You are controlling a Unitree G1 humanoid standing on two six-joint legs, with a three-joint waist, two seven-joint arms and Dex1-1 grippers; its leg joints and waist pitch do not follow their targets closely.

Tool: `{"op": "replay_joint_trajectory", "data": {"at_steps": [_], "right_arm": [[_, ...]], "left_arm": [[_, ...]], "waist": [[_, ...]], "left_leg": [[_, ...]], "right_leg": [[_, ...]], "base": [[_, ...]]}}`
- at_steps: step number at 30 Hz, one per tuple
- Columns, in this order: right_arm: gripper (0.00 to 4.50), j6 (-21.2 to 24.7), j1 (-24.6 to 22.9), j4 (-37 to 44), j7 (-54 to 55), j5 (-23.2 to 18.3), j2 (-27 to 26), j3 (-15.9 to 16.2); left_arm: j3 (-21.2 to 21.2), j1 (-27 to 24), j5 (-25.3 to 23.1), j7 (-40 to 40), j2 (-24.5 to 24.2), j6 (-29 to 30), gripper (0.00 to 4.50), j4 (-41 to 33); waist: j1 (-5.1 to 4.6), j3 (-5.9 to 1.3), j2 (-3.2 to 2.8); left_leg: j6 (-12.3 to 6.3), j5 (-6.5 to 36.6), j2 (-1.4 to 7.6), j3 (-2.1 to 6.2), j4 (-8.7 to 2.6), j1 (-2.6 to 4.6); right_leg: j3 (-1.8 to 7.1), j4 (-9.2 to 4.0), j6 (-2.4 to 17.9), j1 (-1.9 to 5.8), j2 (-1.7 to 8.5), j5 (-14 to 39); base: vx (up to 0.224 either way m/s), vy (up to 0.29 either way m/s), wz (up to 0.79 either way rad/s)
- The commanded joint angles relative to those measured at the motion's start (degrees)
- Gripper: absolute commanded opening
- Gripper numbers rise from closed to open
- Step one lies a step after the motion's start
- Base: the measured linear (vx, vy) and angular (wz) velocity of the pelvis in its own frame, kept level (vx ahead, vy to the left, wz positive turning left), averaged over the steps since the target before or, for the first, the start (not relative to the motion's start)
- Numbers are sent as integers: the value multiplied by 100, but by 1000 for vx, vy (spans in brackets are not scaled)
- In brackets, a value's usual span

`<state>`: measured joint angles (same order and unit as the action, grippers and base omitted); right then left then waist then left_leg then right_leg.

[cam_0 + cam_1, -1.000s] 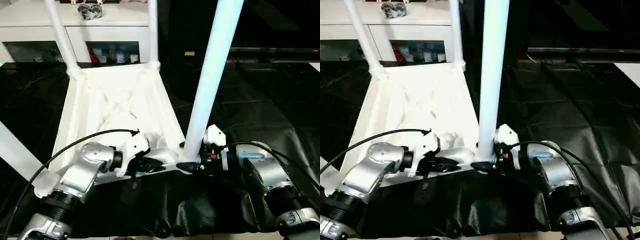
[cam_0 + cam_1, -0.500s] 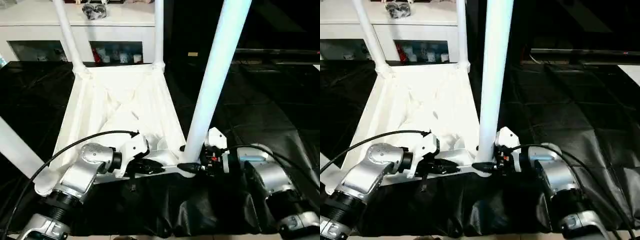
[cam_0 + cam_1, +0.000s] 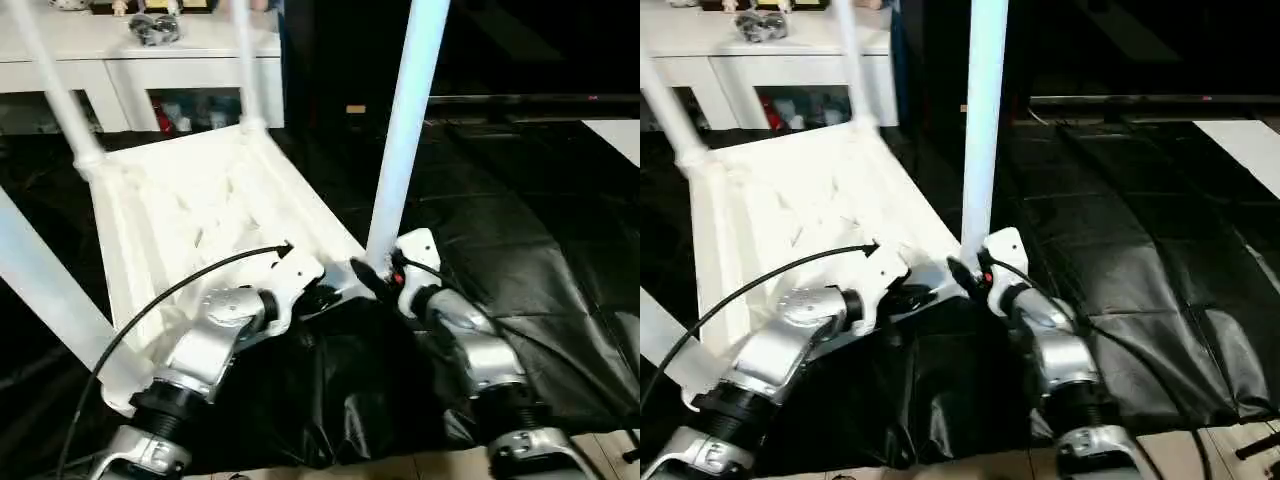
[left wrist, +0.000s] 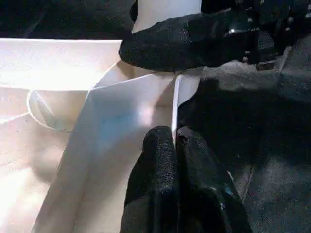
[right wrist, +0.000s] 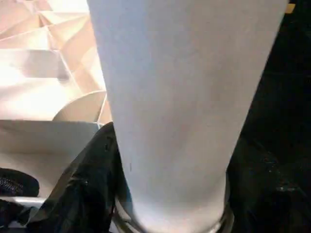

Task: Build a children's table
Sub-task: Rotate leg to tighten

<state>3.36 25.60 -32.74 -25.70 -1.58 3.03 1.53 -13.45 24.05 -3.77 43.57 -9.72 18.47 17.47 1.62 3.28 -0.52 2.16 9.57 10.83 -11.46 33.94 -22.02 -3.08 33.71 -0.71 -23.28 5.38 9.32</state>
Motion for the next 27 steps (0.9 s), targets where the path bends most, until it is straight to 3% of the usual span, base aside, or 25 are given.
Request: {"op": "replay_joint_trajectory", "data": {"at_steps": [1, 3, 4, 6, 7, 10, 14, 15, 18, 22, 24, 26, 27], "right_arm": [[317, -42, -55, 74, -601, -15, -477, 669], [337, -7, -58, 156, -795, -164, -400, 593], [337, 30, -46, 224, -1012, -265, -219, 525], [368, 75, -42, 304, -1264, -307, -2, 525], [376, 80, -42, 312, -1292, -310, 20, 526], [380, 128, -39, 442, -1912, -401, 497, 530], [380, 83, -101, 595, -2837, -504, 1019, 655], [380, 69, -203, 765, -3522, -552, 1327, 837], [380, 260, -242, 913, -4180, -694, 1617, 948], [380, 310, -183, 902, -4550, -719, 1812, 1077], [345, 285, -111, 828, -4716, -695, 1897, 1149], [343, 245, -40, 744, -4764, -693, 1886, 1161], [320, 259, -26, 744, -4775, -702, 1874, 1167]], "left_arm": [[-129, 155, 269, -158, 422, -190, 0, -248], [-140, 109, 289, 11, 315, -220, 0, -348], [-136, 44, 331, 237, 131, -240, 0, -487], [-122, -9, 389, 448, -45, -267, 0, -592], [-121, -13, 396, 471, -62, -274, 0, -601], [-107, -123, 583, 1038, -442, -381, 0, -801], [-81, -234, 759, 1597, -807, -388, 0, -992], [-75, -269, 811, 1811, -949, -446, 0, -1030], [-135, -298, 918, 2112, -1138, -378, 0, -1119], [-161, -271, 1016, 2289, -1251, -327, 0, -1131], [-173, -237, 1038, 2381, -1312, -332, 0, -1098], [-174, -207, 1040, 2468, -1355, -332, 0, -1077], [-168, -199, 1045, 2491, -1369, -333, 0, -1074]], "waist": [[3, -354, 87], [4, -356, 90], [11, -364, 49], [4, -374, 68], [20, -384, 59], [31, -391, 66], [76, -414, 25], [117, -428, 2], [205, -439, -18], [270, -411, -35], [300, -397, -23], [311, -392, 29], [322, -386, 9]], "left_leg": [[50, 2198, 210, 171, -475, 121], [6, 2164, 206, 155, -472, 114], [-5, 2103, 207, 162, -477, 105], [-44, 1978, 218, 153, -479, 74], [-61, 1937, 215, 138, -463, 99], [-132, 1795, 207, 131, -446, 66], [-298, 1366, 227, 93, -399, 81], [-340, 1287, 236, 85, -389, 118], [-409, 1122, 246, 82, -376, 111], [-308, 1422, 259, 73, -390, 126], [-147, 1690, 259, 85, -414, 139], [-83, 1777, 258, 84, -419, 150], [-60, 1798, 259, 91, -425, 152]], "right_leg": [[181, -533, 713, 113, 289, 2901], [188, -518, 771, 123, 282, 2728], [189, -500, 803, 141, 283, 2618], [192, -466, 878, 169, 271, 2341], [195, -452, 948, 163, 259, 2180], [202, -414, 1050, 198, 264, 1972], [211, -324, 1320, 203, 237, 1236], [209, -311, 1400, 192, 229, 1032], [190, -250, 1527, 228, 212, 667], [190, -272, 1572, 204, 226, 978], [198, -311, 1462, 195, 243, 1399], [204, -330, 1397, 180, 246, 1581], [208, -339, 1362, 171, 255, 1685]], "base": [[0, 0, 0], [0, 0, 0], [0, 0, 0], [0, 0, 0], [0, 0, 0], [0, 0, 0], [0, 0, 0], [0, 0, 0], [0, 0, 0], [0, 0, 0], [0, 0, 0], [0, 0, 0], [0, 0, 0]]}}
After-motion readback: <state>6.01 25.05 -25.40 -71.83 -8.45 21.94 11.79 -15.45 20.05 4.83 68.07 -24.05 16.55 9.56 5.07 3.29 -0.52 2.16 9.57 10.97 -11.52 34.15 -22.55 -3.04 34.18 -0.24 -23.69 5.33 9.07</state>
